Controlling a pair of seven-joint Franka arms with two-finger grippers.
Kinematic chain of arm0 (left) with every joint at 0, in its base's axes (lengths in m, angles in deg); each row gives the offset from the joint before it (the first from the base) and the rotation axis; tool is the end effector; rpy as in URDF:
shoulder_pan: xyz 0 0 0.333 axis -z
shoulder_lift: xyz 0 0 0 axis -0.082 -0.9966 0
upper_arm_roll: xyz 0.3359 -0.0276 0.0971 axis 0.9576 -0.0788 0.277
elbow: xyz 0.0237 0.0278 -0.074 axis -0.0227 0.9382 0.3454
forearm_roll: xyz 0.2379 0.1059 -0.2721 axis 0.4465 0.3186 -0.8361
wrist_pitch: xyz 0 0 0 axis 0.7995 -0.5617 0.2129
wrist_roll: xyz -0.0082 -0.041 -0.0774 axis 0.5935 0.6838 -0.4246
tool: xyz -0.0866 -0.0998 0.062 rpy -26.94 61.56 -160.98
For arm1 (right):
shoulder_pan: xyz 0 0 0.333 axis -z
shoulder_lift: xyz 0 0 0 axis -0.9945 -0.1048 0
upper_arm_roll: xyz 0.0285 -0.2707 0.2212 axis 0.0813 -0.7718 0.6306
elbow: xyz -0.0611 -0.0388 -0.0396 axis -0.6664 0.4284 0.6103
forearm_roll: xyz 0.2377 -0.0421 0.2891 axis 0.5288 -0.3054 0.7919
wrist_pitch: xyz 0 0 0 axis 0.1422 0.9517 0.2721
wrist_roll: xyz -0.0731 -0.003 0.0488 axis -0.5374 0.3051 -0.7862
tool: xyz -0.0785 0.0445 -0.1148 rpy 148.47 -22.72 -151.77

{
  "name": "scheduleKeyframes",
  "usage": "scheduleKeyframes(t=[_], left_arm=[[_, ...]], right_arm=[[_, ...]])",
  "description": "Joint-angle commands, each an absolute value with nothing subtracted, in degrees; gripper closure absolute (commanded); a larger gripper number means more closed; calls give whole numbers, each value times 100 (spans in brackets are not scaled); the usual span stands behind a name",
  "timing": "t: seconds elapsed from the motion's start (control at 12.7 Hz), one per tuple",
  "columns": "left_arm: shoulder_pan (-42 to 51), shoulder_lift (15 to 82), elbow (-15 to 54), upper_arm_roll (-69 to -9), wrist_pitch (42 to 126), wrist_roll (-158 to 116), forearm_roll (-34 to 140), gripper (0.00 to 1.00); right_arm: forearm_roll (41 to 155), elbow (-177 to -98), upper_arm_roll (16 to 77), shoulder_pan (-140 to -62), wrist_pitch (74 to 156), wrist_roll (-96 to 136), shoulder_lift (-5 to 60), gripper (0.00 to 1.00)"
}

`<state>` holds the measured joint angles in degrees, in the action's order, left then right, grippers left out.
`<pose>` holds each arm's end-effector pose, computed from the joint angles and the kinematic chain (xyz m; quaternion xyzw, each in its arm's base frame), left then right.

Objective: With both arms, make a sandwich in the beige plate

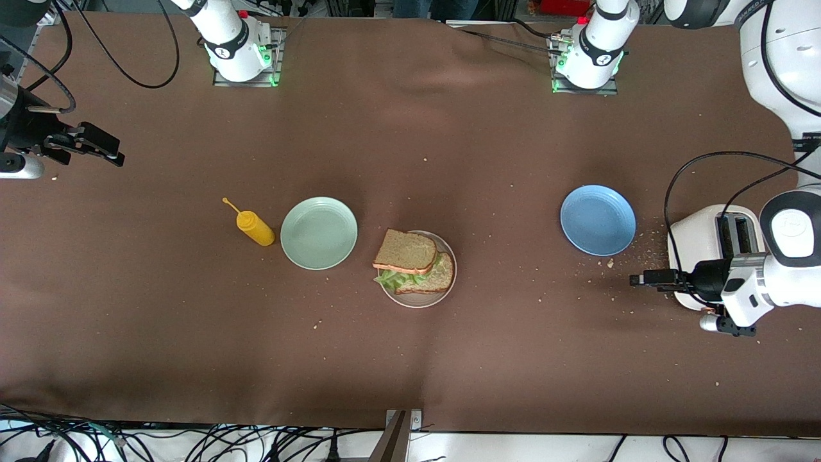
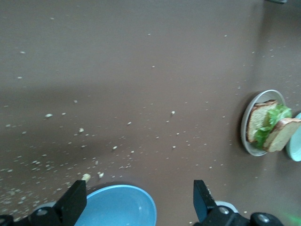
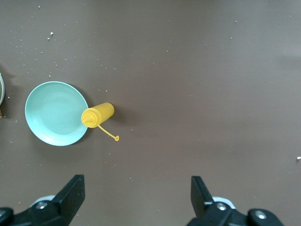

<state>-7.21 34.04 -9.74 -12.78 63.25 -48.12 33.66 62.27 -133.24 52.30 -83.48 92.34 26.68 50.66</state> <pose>0.7187 0.0458 0.3490 0.9740 -0.0400 -0.0598 0.2149 0.5407 0.0018 0.5879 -0.9998 0.0139 0.0144 0.0076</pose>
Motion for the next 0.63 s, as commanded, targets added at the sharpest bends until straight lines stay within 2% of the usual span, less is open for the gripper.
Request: scheduleKeyframes(t=[0.0, 0.24, 0.55], left_arm=[[-699, 3814, -897, -1333, 6114, -4707, 4355, 0], [-647, 4331, -783, -1395, 5894, -3963, 5163, 0], [-208, 5693, 262, -1421, 5894, -3503, 5949, 0]], right_arm=[[6261, -13269, 5228, -8355, 9205, 2686, 5091, 0], [6270, -13243, 5219, -8355, 9170, 2677, 5021, 0], [6050, -13225, 5219, -8363, 9187, 2712, 5012, 0]])
